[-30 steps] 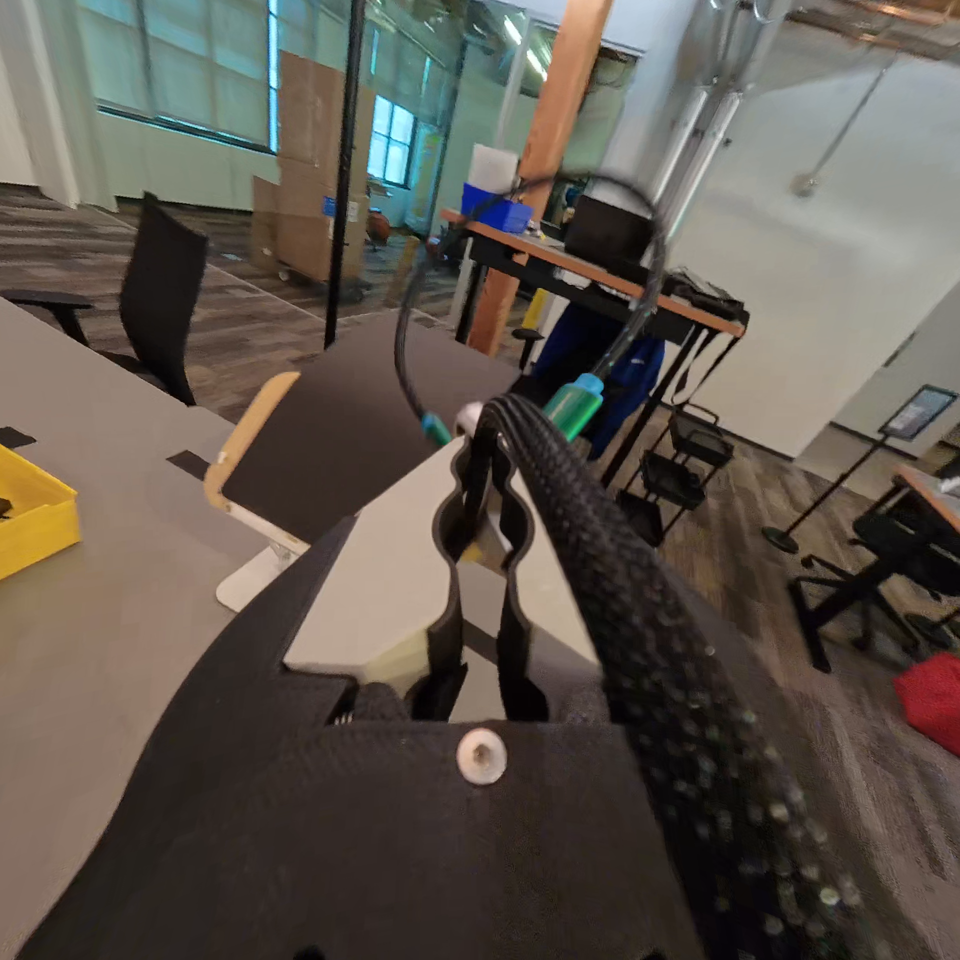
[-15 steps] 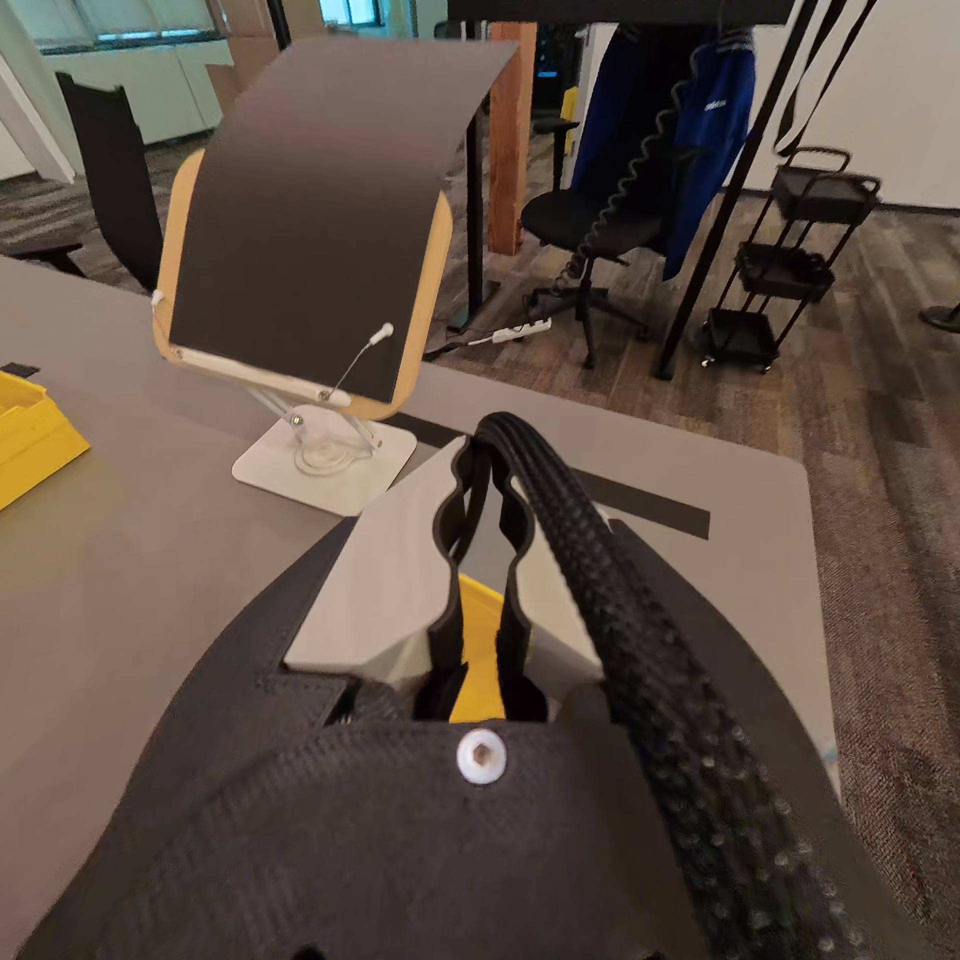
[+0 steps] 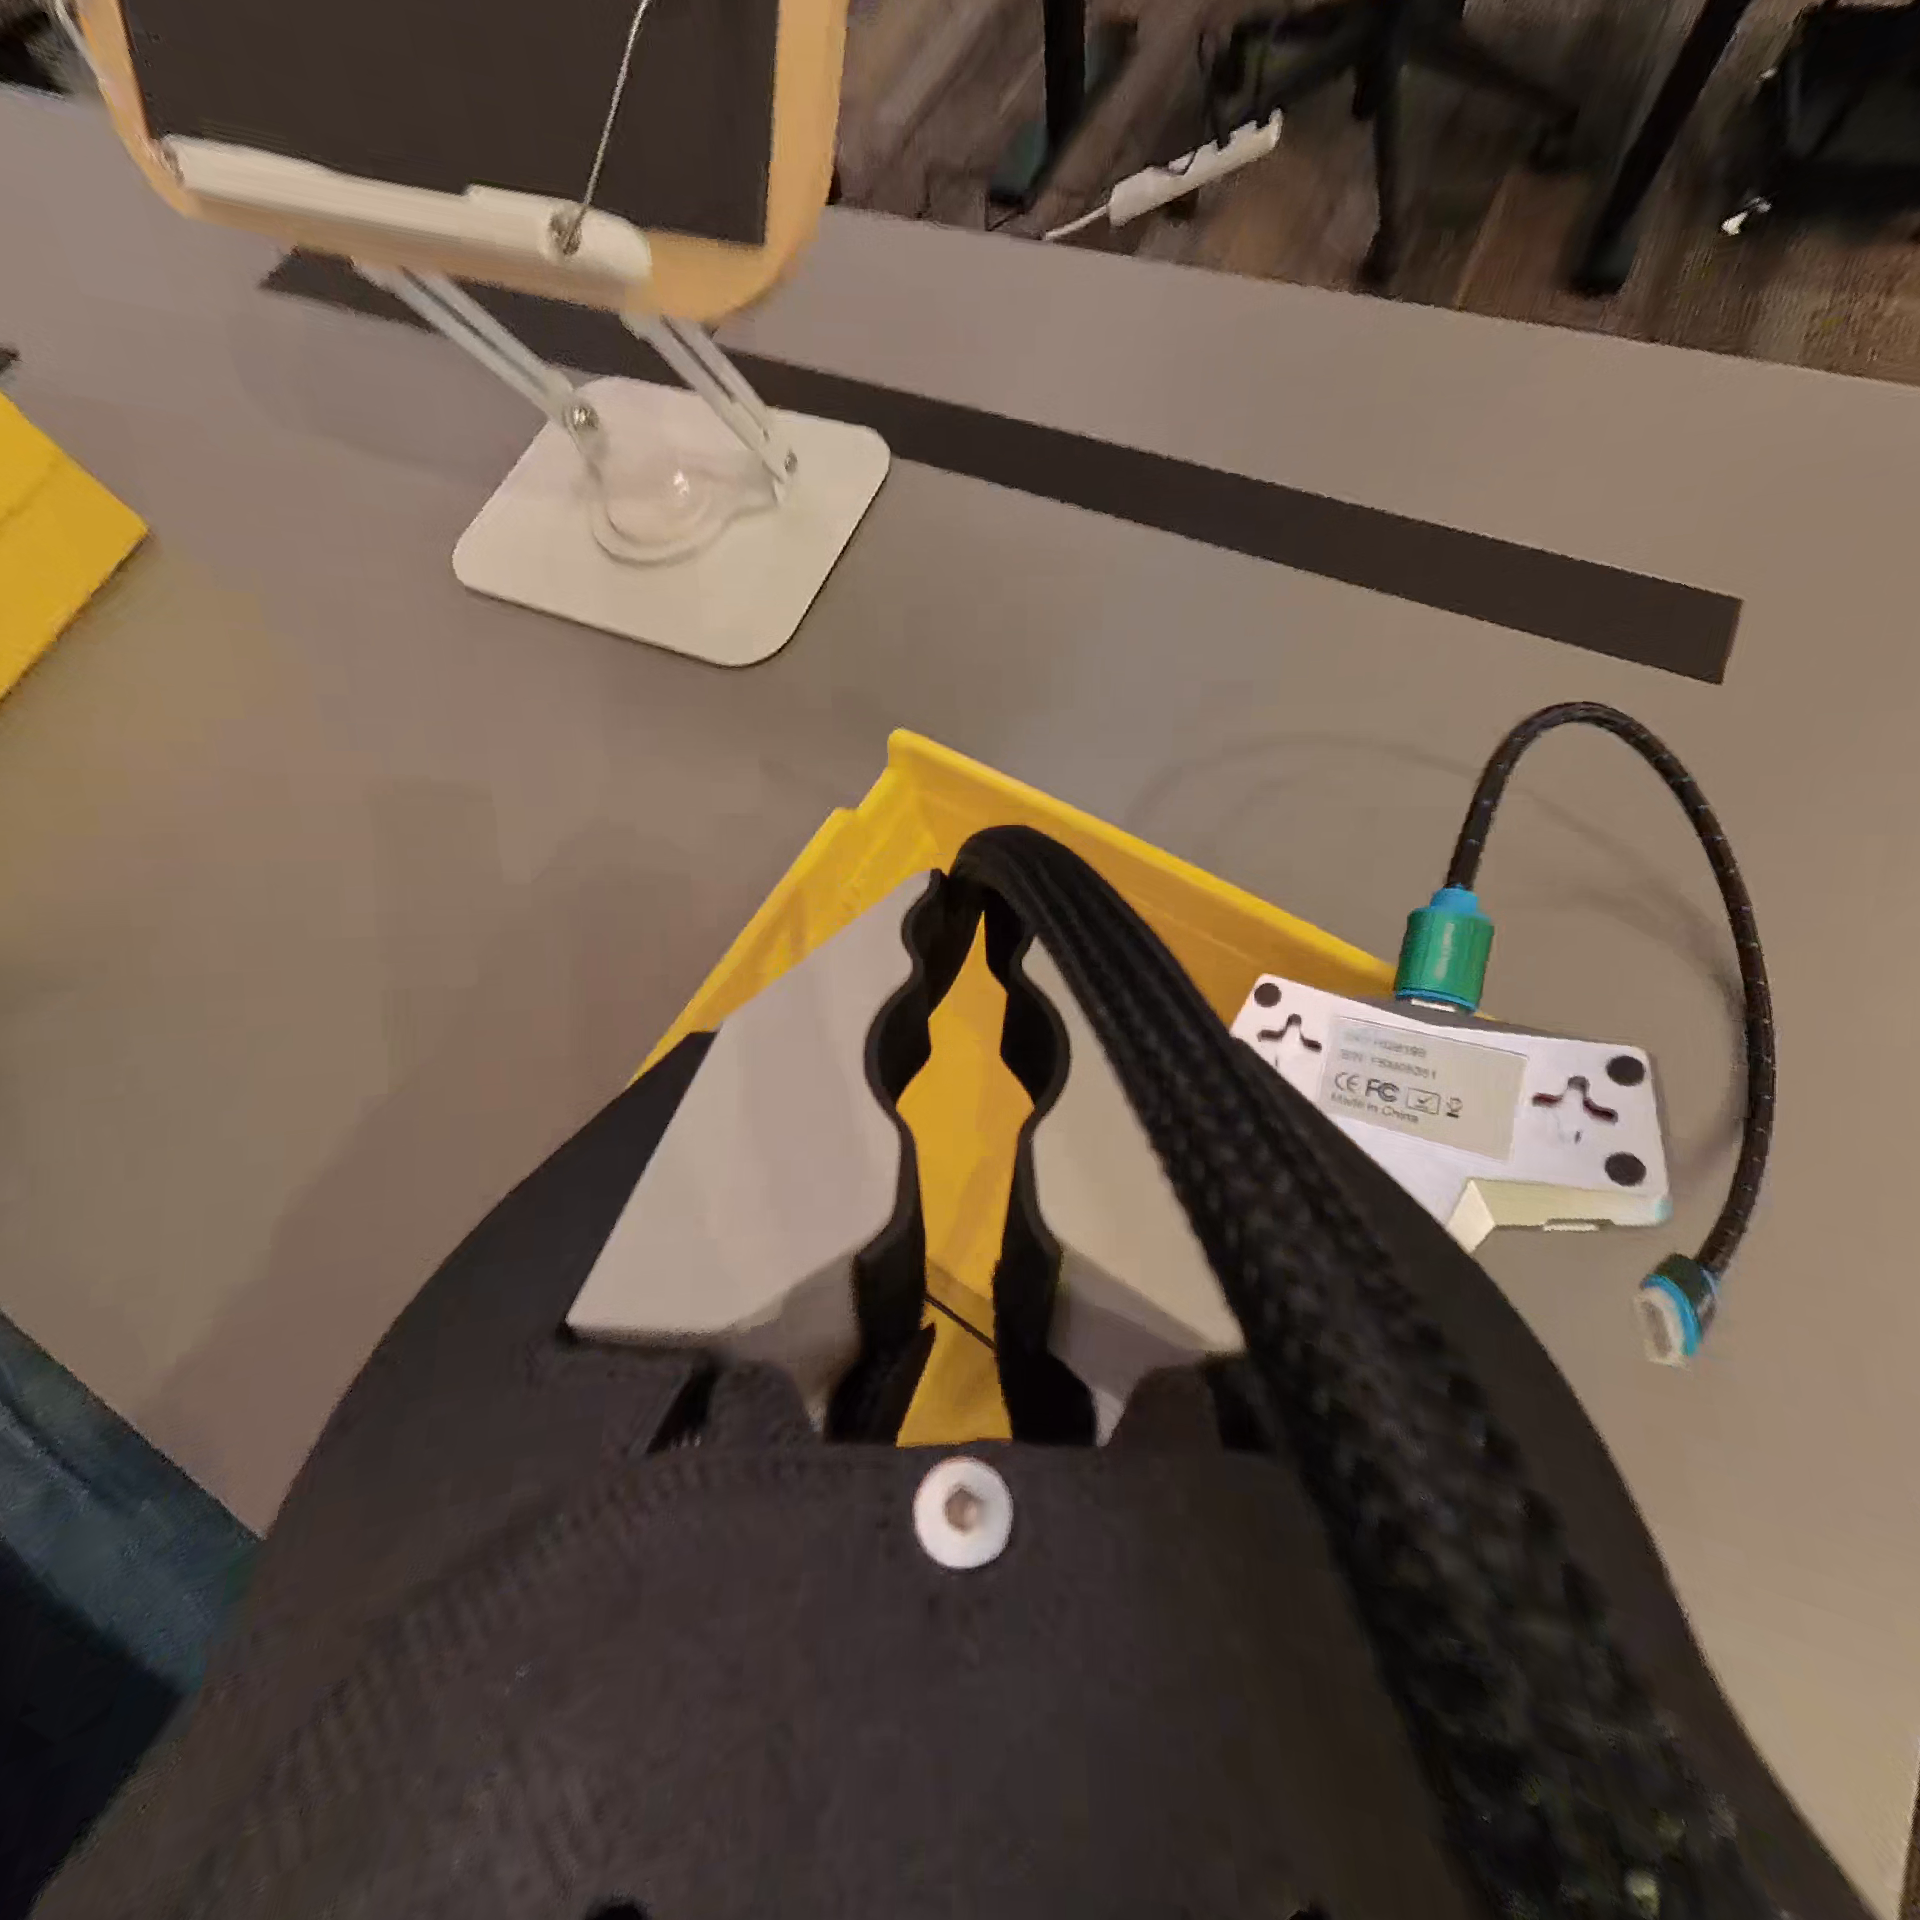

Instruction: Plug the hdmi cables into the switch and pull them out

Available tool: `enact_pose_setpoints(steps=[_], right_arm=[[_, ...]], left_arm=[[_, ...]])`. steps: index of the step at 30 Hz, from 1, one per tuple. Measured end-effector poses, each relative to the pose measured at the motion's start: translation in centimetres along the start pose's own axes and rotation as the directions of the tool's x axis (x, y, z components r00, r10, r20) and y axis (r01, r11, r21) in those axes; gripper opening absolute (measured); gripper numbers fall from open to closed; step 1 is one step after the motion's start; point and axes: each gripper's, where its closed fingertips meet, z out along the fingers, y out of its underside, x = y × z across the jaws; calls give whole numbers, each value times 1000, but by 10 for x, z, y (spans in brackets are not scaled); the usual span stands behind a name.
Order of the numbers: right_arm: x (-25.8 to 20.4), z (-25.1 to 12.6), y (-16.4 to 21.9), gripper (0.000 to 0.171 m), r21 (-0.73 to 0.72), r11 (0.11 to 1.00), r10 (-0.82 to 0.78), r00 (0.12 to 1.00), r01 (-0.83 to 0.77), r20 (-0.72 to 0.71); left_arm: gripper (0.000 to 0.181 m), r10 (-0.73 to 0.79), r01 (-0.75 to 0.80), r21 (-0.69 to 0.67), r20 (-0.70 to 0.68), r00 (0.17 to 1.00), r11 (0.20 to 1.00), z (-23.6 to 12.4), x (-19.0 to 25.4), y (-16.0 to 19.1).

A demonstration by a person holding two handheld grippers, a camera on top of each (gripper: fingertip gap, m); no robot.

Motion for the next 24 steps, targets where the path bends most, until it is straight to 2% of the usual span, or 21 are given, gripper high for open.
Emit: enact_pose_setpoints(steps=[3, 7, 12, 14, 20, 24], right_arm=[[-10, -9, -21, 0, 48, 998, -42, 999, 41, 6], [-13, -50, -89, 0, 212, 972, -85, 994, 98, -70], [15, -109, -170, 0, 421, 895, -55, 973, 147, -223], [24, -128, -193, 0, 486, 862, -28, 970, 146, -241], [36, -156, -237, 0, 625, 771, 37, 970, 126, -242], [37, -153, -243, 0, 650, 750, 50, 971, 118, -234]], left_arm=[[27, 3, -3, -4, 3, 1000, 1000, 0, 0, 0], [27, 4, -4, -6, 4, 1000, 1000, 1, 0, 1], [27, 8, -8, -8, 5, 1000, 1000, 1, 0, 1], [27, 6, -6, -6, 5, 1000, 1000, 1, 0, 1], [27, 4, -4, -10, 4, 1000, 1000, 2, 0, 2], [28, 7, -7, -15, 3, 1000, 1000, 2, 0, 3]])
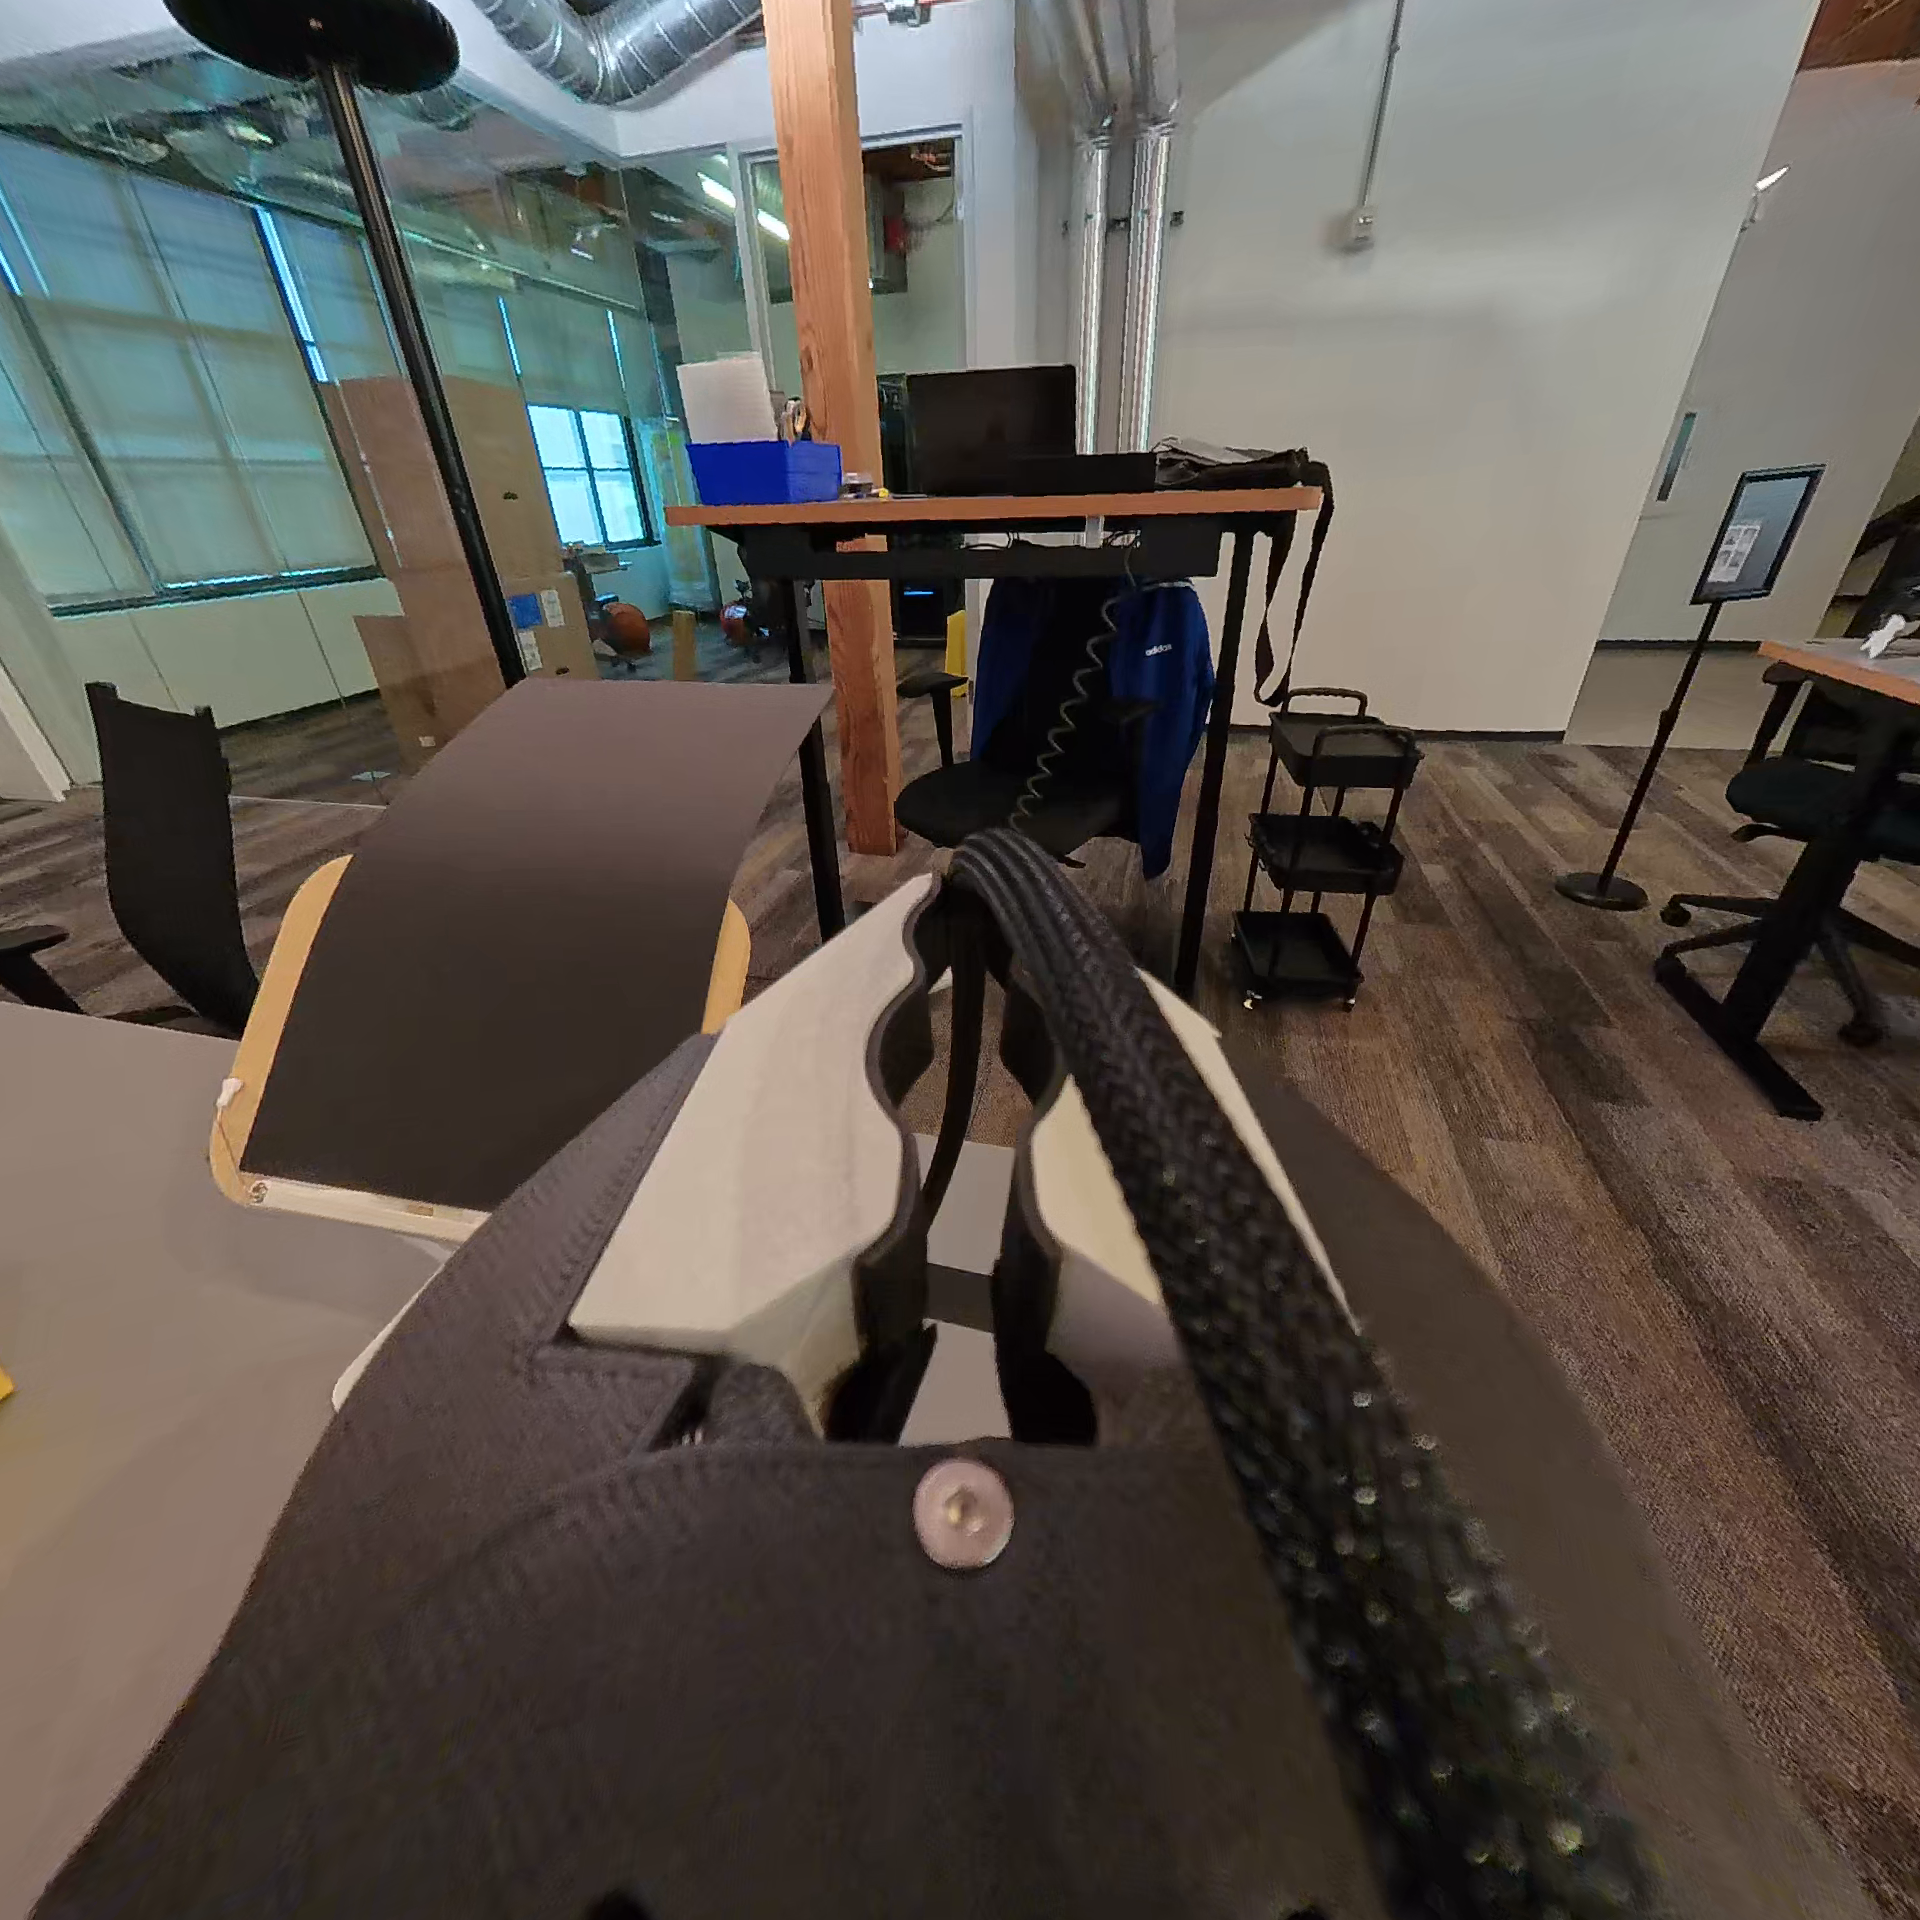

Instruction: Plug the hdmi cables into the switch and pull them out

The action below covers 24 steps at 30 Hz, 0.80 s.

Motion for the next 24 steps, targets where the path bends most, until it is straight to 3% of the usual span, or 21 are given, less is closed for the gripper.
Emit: enact_pose_setpoints(steps=[4, 10, 16, 24], right_arm=[[-10, -4, 45, 0, -79, 997, -17, 1000, 19, 16], [-25, -22, 136, 0, -337, 941, 8, 995, 25, 96], [-22, -37, 237, 2, -639, 757, -74, 989, 139, 128], [-3, -44, 338, 4, -853, 474, -155, 974, 219, 164]], left_arm=[[28, -1, 1, 4, -3, 1000, 1000, -1, 0, 0], [28, -5, 5, 4, -10, 1000, 1000, 0, 0, 0], [28, 3, -3, -11, -2, 1000, 1000, 3, 1, 2], [28, 16, -16, -30, 1, 1000, 999, 6, 2, 4]])
